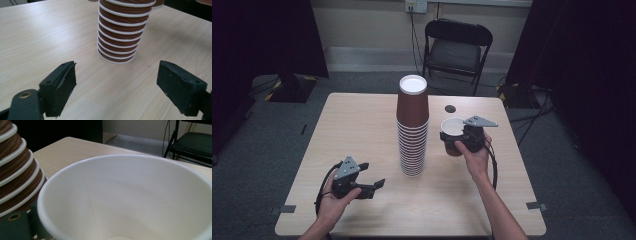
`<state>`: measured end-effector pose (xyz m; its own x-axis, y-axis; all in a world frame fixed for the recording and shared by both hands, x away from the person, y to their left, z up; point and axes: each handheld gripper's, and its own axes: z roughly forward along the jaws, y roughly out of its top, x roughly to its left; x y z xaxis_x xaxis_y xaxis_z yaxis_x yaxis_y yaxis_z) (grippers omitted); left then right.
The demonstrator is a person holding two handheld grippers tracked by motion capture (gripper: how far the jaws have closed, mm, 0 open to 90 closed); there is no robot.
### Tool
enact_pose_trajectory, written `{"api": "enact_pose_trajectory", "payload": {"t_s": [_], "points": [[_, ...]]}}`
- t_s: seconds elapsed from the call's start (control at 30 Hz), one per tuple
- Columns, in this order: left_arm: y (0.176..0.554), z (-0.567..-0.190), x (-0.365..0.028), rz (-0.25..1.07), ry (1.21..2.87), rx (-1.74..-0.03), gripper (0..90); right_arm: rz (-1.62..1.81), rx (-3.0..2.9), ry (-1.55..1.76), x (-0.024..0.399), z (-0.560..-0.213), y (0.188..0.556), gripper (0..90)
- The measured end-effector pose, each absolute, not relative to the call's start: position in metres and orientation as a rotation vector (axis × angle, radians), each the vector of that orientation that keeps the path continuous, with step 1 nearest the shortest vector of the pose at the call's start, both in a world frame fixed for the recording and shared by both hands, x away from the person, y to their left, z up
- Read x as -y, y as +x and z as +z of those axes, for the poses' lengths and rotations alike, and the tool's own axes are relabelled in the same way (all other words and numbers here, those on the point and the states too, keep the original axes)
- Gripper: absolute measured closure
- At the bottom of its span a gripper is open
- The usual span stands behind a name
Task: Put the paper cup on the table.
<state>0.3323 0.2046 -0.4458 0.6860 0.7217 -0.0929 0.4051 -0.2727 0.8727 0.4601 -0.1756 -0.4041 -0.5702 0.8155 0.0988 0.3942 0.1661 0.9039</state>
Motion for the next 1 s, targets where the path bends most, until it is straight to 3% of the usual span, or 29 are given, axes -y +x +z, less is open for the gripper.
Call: {"api": "enact_pose_trajectory", "payload": {"t_s": [0.57,1.0], "points": [[0.327,-0.448,-0.211,0.412,1.866,-0.897,17.2,1.329,-2.076,1.224,0.158,-0.446,0.488,8.4],[0.33,-0.451,-0.215,0.426,1.848,-0.944,18.2,1.317,-2.07,1.215,0.166,-0.459,0.472,8.5]]}}
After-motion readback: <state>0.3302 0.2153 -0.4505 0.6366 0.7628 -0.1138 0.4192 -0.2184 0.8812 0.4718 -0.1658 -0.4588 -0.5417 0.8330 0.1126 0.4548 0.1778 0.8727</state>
